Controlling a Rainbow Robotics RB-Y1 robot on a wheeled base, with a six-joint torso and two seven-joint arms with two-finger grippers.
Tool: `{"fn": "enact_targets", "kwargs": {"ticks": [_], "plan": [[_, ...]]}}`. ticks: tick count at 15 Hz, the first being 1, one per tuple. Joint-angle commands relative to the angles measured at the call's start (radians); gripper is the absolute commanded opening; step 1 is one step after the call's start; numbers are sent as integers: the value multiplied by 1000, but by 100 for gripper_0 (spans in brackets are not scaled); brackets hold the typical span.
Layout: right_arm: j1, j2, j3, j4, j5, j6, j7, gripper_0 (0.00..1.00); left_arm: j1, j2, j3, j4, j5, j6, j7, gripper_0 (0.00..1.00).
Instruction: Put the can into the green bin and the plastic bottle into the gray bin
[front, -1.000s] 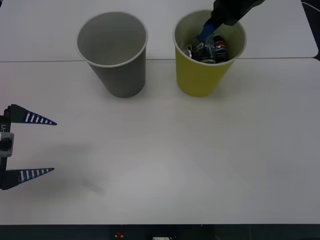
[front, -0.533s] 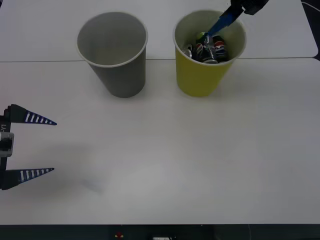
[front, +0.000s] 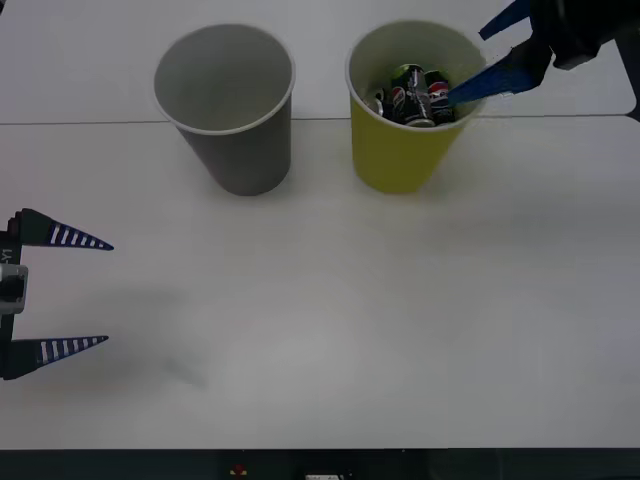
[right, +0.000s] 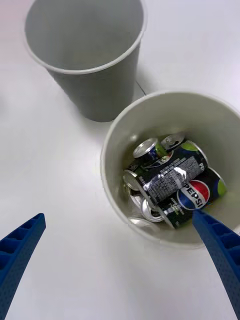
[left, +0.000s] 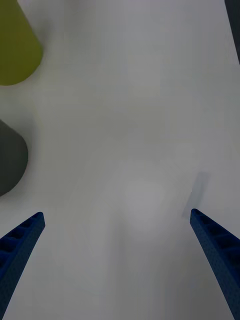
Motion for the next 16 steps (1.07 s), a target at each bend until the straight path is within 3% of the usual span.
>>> {"fn": "enact_targets", "kwargs": {"ticks": [1, 4, 9, 16], "plan": [[153, -43, -94, -148, -59, 0, 23, 100, 0, 0, 0, 0, 0, 0, 0, 100], [328, -72, -198, -283, -103, 0, 95, 100, 0, 0, 0, 0, 0, 0, 0, 100], [593, -86, -341, -394, -171, 23, 294, 100, 0, 0, 0, 0, 0, 0, 0, 100], [797, -71, -422, -389, -192, 46, 534, 100, 0, 0, 0, 0, 0, 0, 0, 100]]}}
